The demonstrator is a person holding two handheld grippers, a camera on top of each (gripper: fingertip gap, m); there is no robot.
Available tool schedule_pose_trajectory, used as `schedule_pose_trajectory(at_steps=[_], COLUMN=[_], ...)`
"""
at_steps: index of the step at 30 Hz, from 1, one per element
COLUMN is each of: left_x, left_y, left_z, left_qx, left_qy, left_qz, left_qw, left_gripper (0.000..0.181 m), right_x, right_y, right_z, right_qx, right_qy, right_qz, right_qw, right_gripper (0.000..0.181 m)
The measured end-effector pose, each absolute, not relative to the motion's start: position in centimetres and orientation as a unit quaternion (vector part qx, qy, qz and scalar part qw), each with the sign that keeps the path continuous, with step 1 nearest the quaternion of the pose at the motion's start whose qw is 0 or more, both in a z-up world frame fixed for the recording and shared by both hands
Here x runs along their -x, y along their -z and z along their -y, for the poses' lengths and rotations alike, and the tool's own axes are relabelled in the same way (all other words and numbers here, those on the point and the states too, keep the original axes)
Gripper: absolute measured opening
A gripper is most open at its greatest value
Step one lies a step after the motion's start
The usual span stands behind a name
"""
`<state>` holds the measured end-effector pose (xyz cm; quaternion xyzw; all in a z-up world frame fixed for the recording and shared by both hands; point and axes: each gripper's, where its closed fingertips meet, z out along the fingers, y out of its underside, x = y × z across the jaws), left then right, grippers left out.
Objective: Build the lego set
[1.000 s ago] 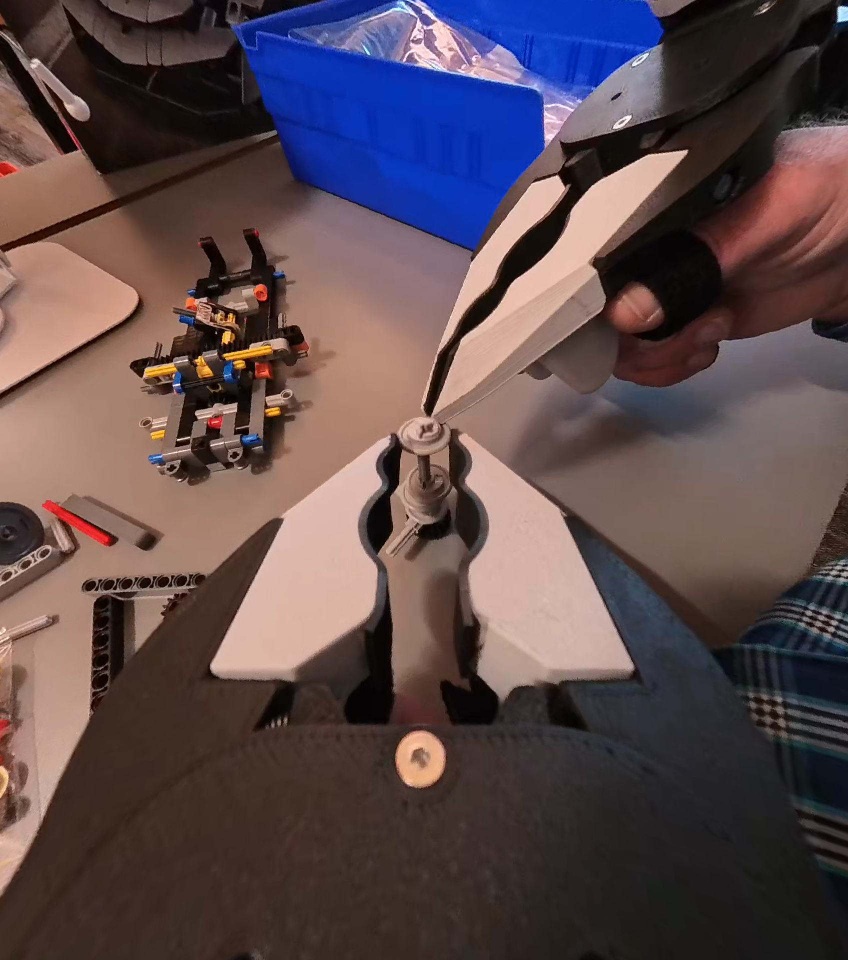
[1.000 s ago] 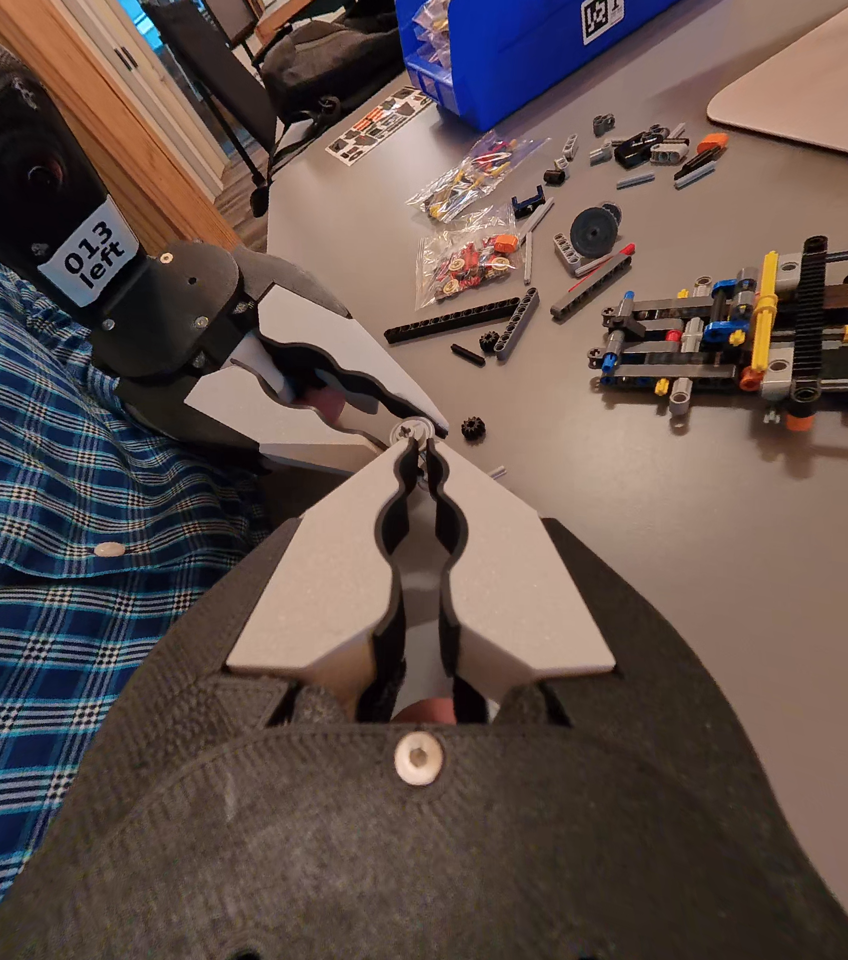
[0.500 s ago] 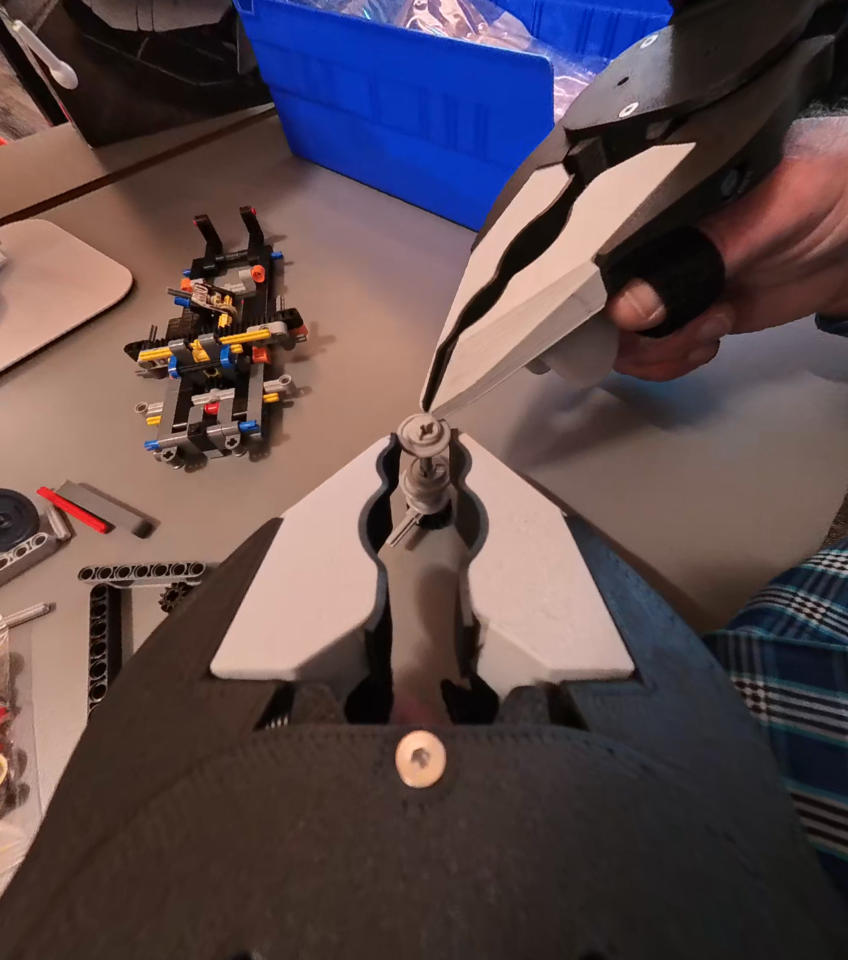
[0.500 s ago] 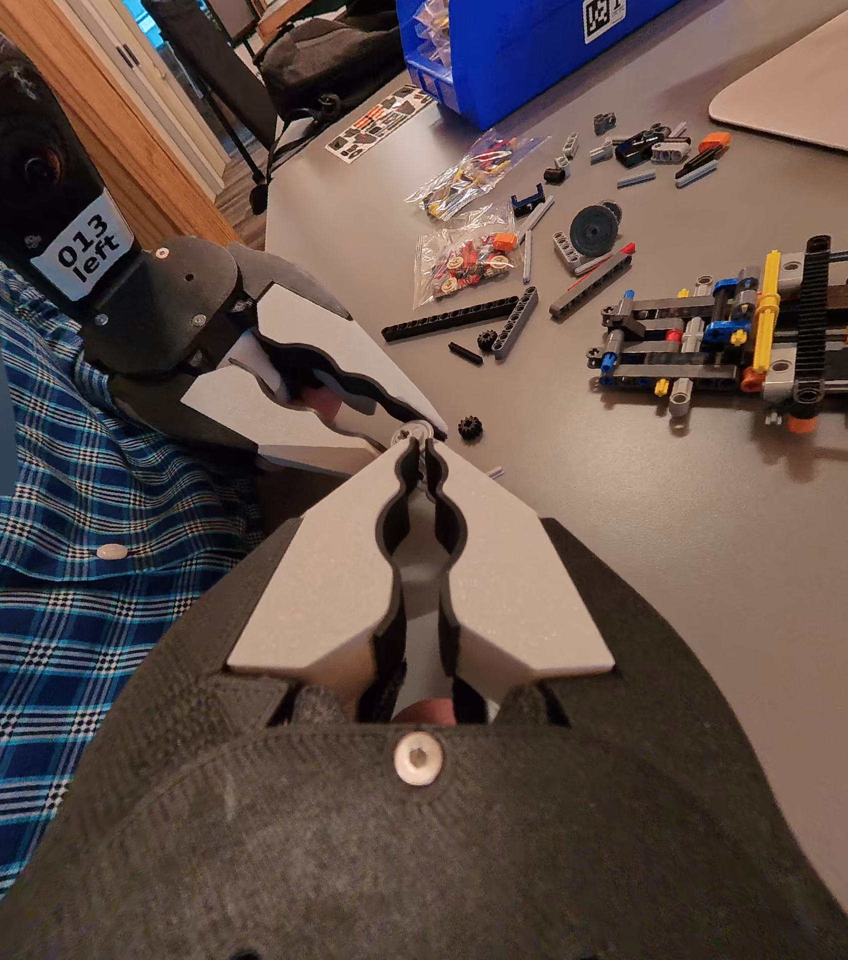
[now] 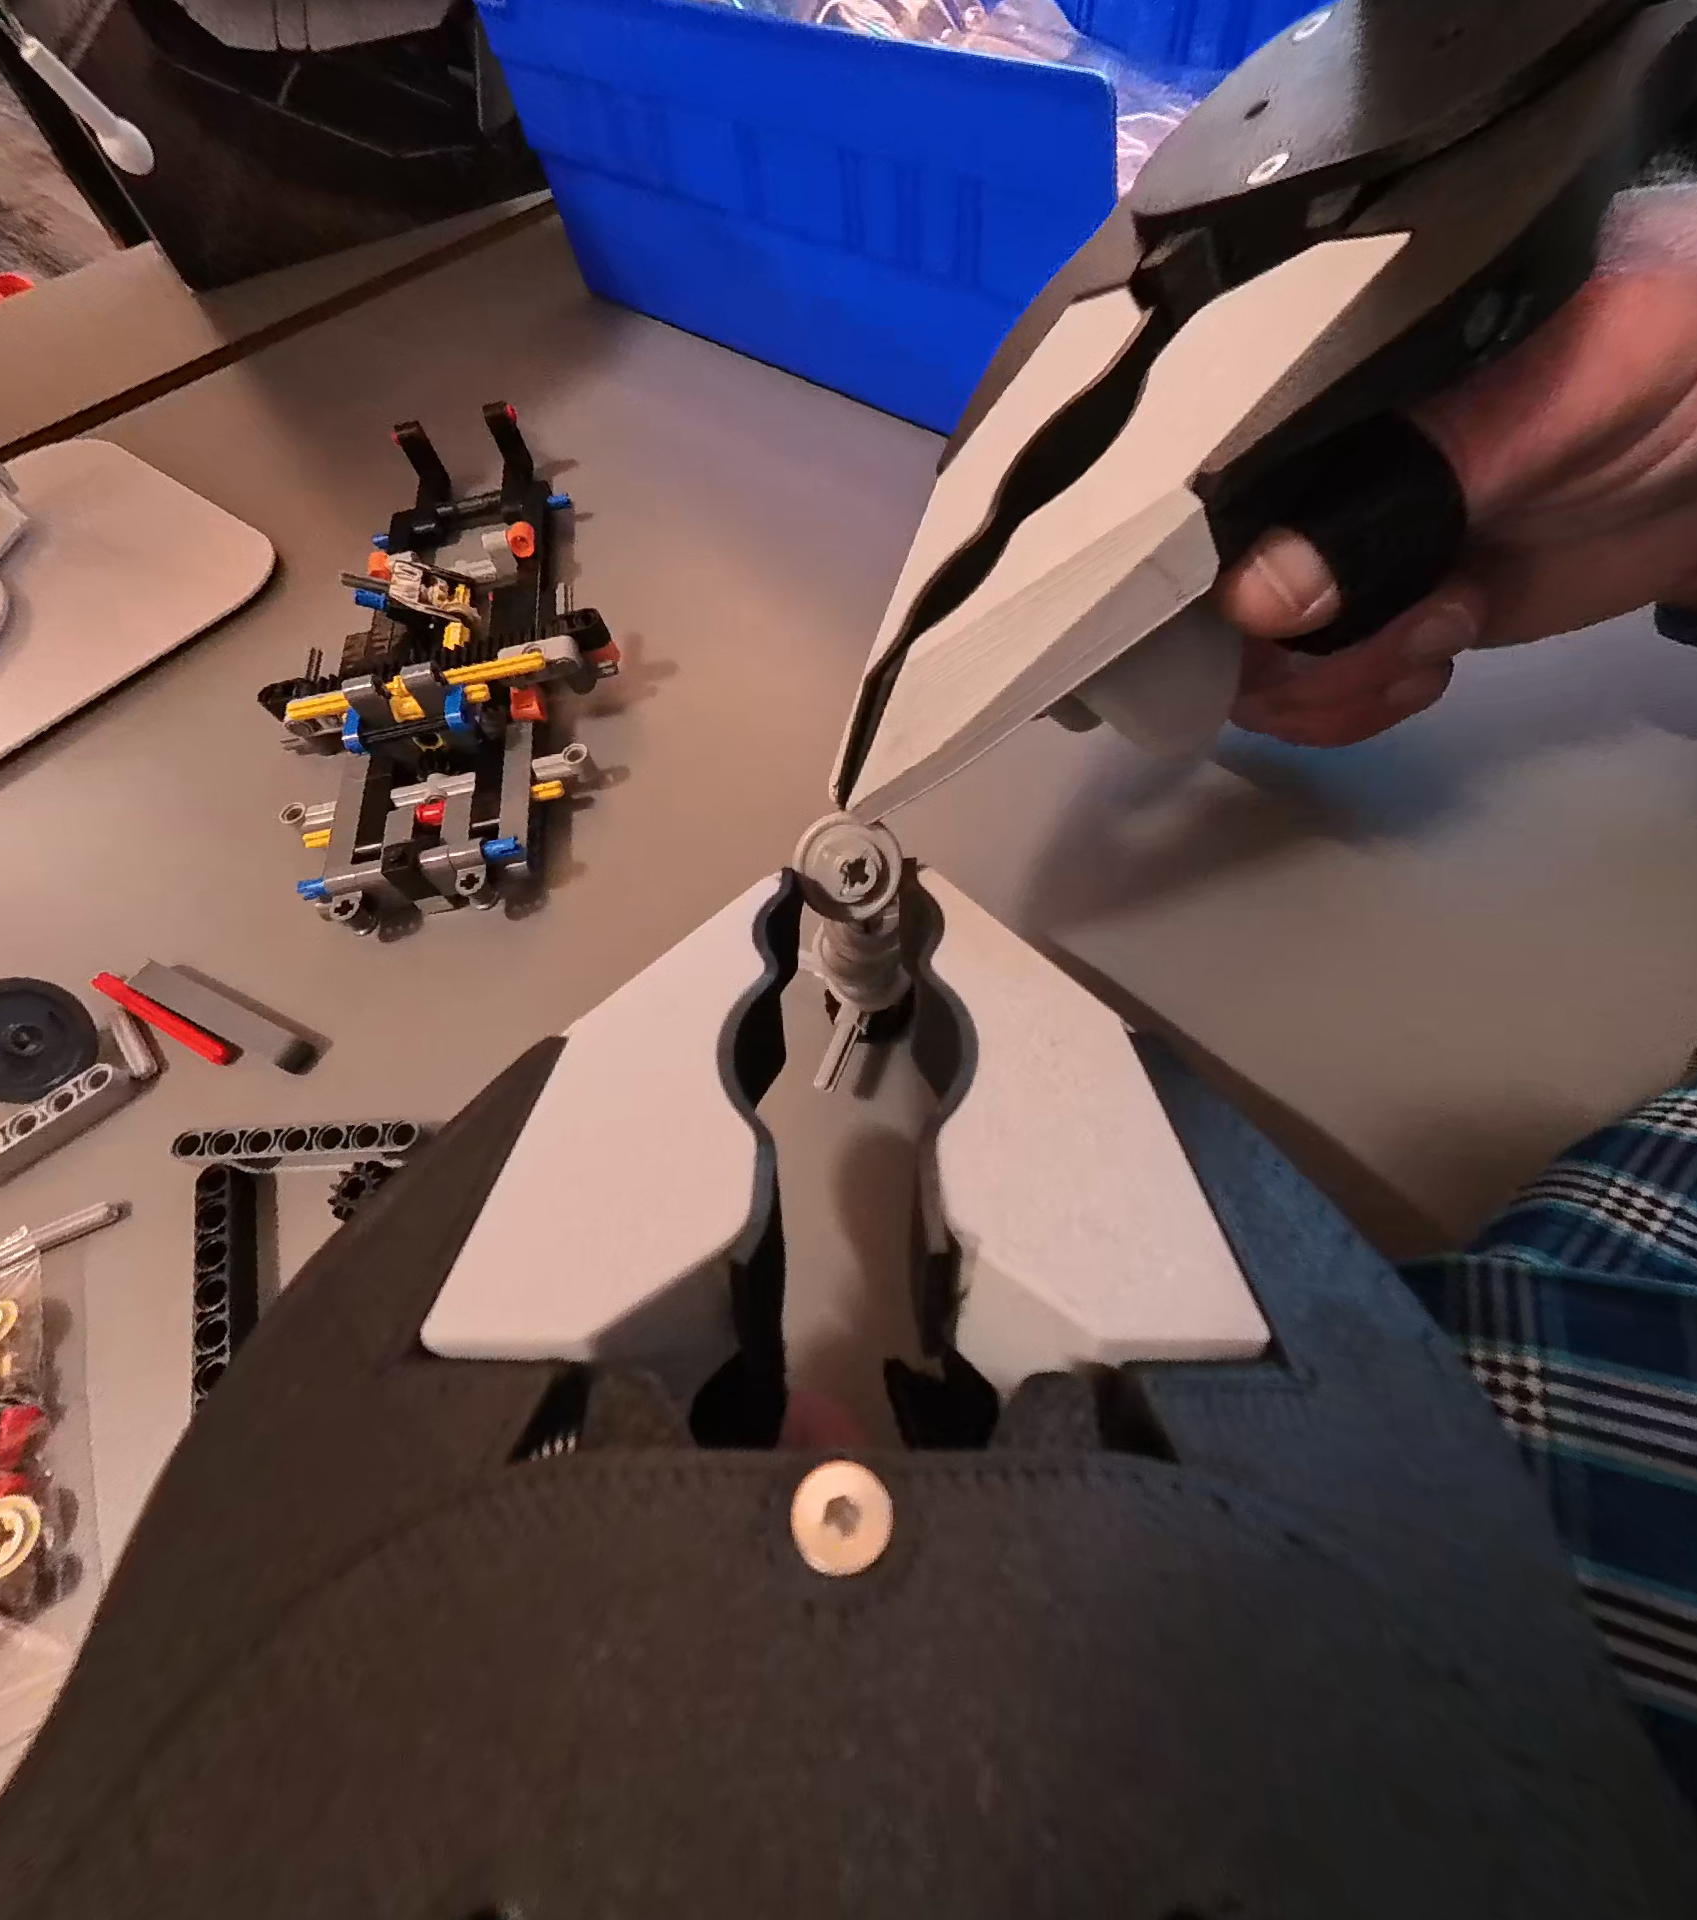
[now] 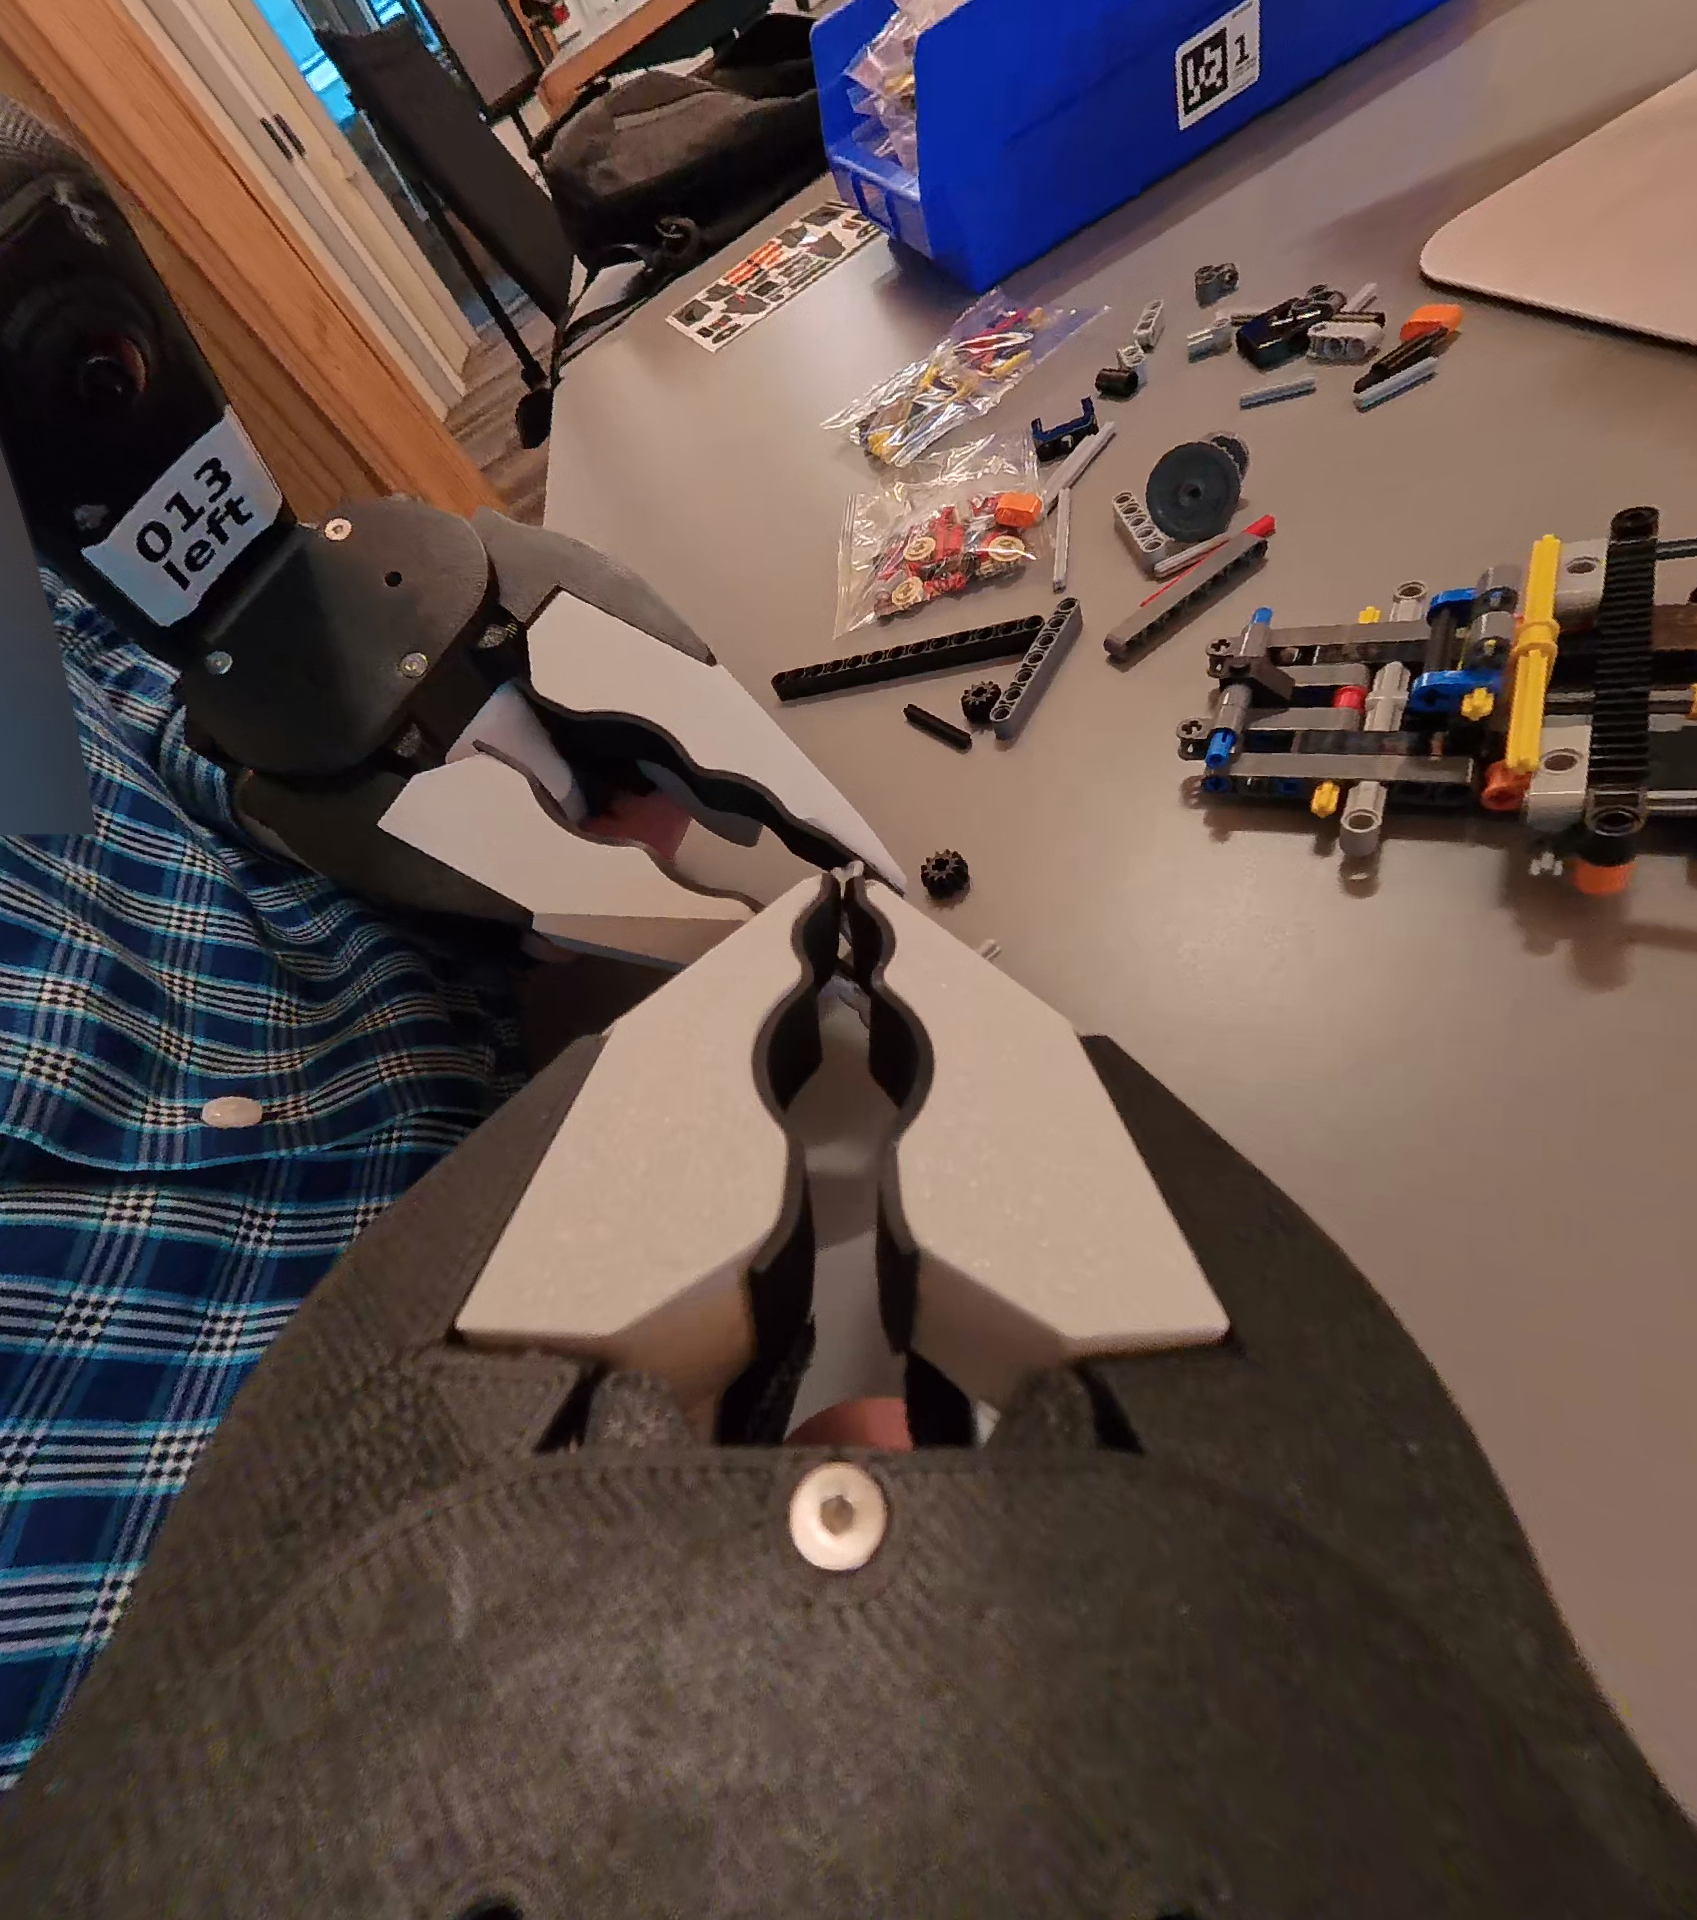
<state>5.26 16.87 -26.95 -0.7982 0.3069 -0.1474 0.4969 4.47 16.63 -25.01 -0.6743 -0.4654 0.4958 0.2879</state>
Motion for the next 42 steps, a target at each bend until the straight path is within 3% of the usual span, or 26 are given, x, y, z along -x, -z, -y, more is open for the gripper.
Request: schedule_pose_trajectory(at_steps=[1, 21, 28, 31, 42], left_x=[-5.3, -5.5, -5.2, -5.2, -4.9], left_y=[26.9, 26.5, 25.7, 25.6, 25.6], left_z=[-16.9, -16.7, -17.3, -17.5, -17.6], left_qx=[0.797, 0.792, 0.77, 0.759, 0.727], left_qy=[0.146, 0.133, 0.055, 0.015, -0.081], left_qz=[-0.307, -0.309, -0.343, -0.362, -0.41], left_qw=[0.499, 0.509, 0.535, 0.541, 0.544], left_gripper=[0.016, 0.016, 0.016, 0.015, 0.015], right_x=[-4.5, -4.5, -4.5, -4.2, -3.8], right_y=[25.1, 25.0, 24.1, 24.5, 25.4], right_z=[-16.7, -16.9, -16.5, -16.5, -16.8], right_qx=[0.675, 0.67, 0.71, 0.739, 0.775], right_qy=[-0.495, -0.512, -0.434, -0.384, -0.291], right_qz=[0.465, 0.453, 0.466, 0.462, 0.448], right_qw=[0.288, 0.288, 0.3, 0.305, 0.337], right_gripper=[0.0, 0.0, 0.027, 0.029, 0.016])
